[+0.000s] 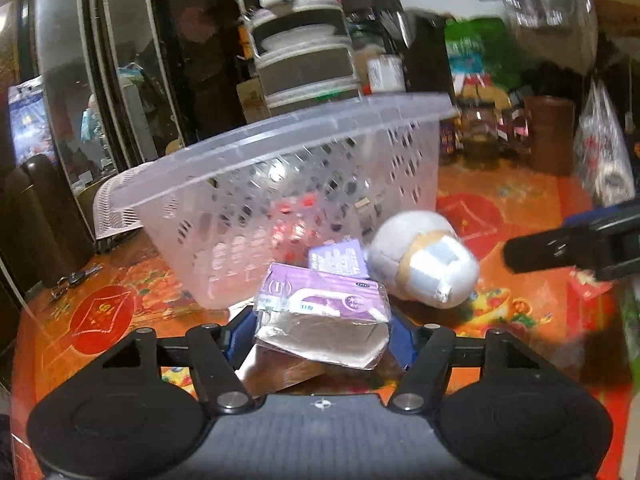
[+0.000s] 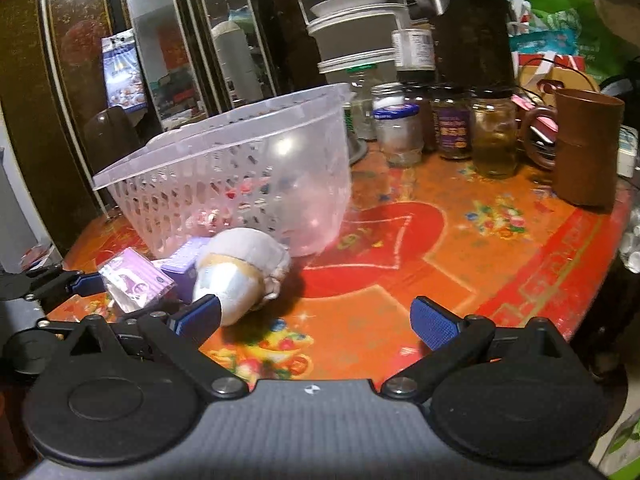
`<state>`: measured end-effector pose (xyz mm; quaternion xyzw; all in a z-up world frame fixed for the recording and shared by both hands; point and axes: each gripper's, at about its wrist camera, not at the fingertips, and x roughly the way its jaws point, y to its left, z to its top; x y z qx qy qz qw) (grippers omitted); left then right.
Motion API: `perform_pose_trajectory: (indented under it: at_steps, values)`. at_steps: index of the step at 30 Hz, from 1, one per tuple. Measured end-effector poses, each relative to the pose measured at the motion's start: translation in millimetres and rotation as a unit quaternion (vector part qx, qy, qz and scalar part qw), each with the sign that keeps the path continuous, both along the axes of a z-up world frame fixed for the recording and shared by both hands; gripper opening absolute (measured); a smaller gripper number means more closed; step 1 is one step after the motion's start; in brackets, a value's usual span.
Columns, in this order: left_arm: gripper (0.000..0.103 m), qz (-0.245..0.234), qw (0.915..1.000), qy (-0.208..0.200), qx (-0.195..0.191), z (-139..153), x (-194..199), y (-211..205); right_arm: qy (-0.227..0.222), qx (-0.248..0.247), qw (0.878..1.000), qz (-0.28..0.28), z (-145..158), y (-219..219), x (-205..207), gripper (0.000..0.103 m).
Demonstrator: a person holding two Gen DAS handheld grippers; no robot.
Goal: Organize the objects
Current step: 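Move left gripper to purple tissue packet while right gripper moves to white plush ball, then grasp purple tissue packet with left gripper while right gripper grasps white plush ball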
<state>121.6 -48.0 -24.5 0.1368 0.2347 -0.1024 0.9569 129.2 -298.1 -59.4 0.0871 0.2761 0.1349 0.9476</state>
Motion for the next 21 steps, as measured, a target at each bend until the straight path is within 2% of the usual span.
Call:
perform_pose_trajectory:
  at_steps: [7,11,16,19,21]
  values:
    - [0.070,0.057,0.9961,-0.010,-0.066,7.4,-8.8,48.1,-0.008,-0.036,0.999,0.037,0.3,40.7,17.0,0.103]
    - [0.070,0.082,0.9935,-0.016,-0.078,4.5,-10.8,62.7,-0.001,-0.052,0.998,0.042,-4.9,53.4,28.0,0.103]
    - [0.070,0.089,0.9919,-0.013,-0.090,2.1,-9.3,71.3,0.006,-0.054,0.998,0.028,-7.9,55.3,41.0,0.103]
    - [0.070,0.085,0.9924,-0.009,-0.089,0.2,-9.5,71.6,0.015,-0.053,0.998,0.030,-8.3,56.0,45.6,0.095]
    - [0.070,0.083,0.9926,-0.010,-0.089,0.4,-10.8,71.1,0.019,-0.059,0.998,0.033,-8.8,58.0,47.7,0.086]
